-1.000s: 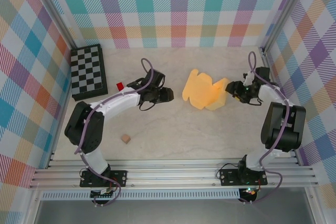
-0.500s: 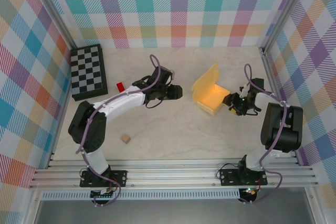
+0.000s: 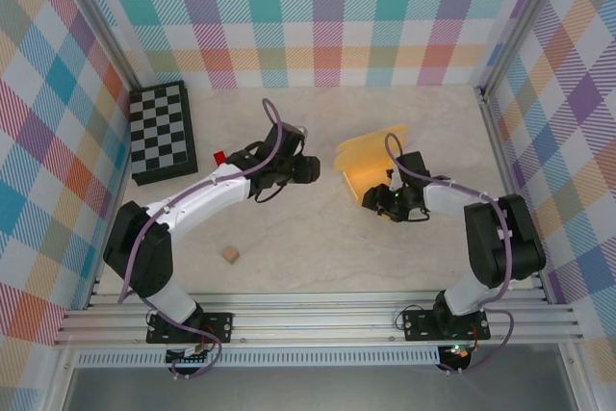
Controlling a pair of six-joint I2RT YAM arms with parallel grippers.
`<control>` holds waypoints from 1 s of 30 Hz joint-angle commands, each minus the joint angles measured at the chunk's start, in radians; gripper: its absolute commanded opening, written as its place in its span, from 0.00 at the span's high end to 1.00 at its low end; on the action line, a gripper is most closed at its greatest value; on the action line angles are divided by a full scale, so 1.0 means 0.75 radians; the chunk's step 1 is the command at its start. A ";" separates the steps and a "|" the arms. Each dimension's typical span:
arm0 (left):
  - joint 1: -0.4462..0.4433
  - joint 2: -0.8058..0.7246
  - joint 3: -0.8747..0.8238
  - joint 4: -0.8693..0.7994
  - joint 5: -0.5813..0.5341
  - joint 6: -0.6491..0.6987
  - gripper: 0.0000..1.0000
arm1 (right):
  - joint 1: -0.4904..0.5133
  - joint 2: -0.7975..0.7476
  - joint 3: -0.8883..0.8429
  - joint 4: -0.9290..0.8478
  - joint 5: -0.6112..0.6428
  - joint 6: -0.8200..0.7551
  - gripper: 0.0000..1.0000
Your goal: Fold the paper box
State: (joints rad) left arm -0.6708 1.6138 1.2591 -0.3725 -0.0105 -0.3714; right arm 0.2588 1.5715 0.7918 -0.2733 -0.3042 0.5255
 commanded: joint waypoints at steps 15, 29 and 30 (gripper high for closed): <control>-0.028 0.268 0.030 0.453 0.149 0.474 0.52 | -0.333 -0.256 0.305 0.171 -0.214 -1.217 0.38; -0.031 0.452 0.209 0.443 0.223 0.552 0.62 | -0.337 -0.235 0.296 0.188 -0.267 -1.232 0.38; -0.030 0.461 0.222 0.439 0.224 0.552 0.63 | -0.338 -0.231 0.303 0.181 -0.269 -1.232 0.38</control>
State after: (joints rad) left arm -0.6796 1.9350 1.3785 -0.0494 0.1383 0.0208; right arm 0.0036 1.3983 1.0134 -0.1574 -0.4545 -0.3771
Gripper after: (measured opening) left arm 0.376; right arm 0.623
